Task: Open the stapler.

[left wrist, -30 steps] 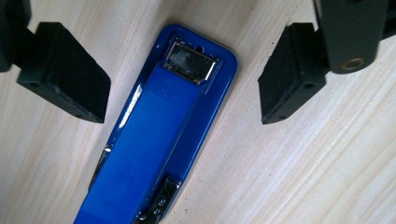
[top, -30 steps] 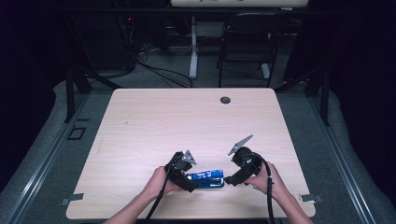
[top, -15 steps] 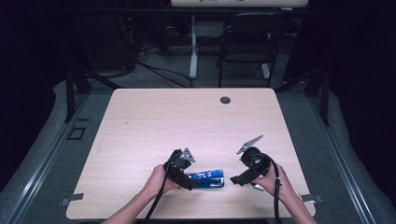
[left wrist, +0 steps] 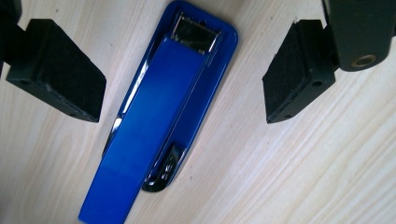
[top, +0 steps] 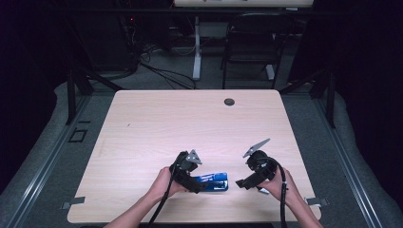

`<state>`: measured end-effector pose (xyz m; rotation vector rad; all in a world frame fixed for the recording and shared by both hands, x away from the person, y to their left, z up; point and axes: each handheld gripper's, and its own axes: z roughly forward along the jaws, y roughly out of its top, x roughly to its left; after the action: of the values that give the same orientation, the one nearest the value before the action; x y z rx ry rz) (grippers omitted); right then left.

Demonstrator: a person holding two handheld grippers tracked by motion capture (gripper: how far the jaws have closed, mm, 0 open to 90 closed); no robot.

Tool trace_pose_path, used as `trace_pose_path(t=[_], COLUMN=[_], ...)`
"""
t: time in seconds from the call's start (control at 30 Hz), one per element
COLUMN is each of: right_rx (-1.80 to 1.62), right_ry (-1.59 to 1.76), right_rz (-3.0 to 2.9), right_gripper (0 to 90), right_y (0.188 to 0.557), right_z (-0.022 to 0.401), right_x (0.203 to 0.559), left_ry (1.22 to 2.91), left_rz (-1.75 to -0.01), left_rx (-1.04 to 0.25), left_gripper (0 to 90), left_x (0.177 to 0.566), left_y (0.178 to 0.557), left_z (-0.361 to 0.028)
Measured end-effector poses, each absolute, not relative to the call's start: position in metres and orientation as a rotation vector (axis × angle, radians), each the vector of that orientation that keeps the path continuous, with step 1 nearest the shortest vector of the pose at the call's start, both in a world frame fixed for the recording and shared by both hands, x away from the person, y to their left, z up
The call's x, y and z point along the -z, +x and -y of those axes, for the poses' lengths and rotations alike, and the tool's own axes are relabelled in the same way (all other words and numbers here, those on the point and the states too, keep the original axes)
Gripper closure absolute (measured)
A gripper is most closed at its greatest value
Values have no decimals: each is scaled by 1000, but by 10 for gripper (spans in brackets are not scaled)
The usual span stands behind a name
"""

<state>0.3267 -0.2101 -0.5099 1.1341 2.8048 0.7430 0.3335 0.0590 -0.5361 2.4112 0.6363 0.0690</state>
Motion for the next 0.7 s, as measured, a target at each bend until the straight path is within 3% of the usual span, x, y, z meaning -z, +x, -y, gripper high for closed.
trace_pose_path(t=[0.4, 0.6, 0.63, 0.7], right_rx=[-723, -709, -712, -762], right_ry=[1124, 1110, 1115, 1132], right_rz=[-2815, -2835, -2841, -2851], right_gripper=[156, 209, 237, 377], right_y=[329, 329, 329, 327], right_z=[210, 206, 205, 202], right_x=[511, 514, 515, 518], left_ry=[2421, 2423, 2424, 2425], left_rz=[-543, -501, -492, -476], left_rx=[-52, -41, -44, -41], left_gripper=[164, 213, 225, 249], left_x=[534, 534, 534, 534], left_y=[338, 338, 337, 337], left_z=[-36, -26, -24, -21])
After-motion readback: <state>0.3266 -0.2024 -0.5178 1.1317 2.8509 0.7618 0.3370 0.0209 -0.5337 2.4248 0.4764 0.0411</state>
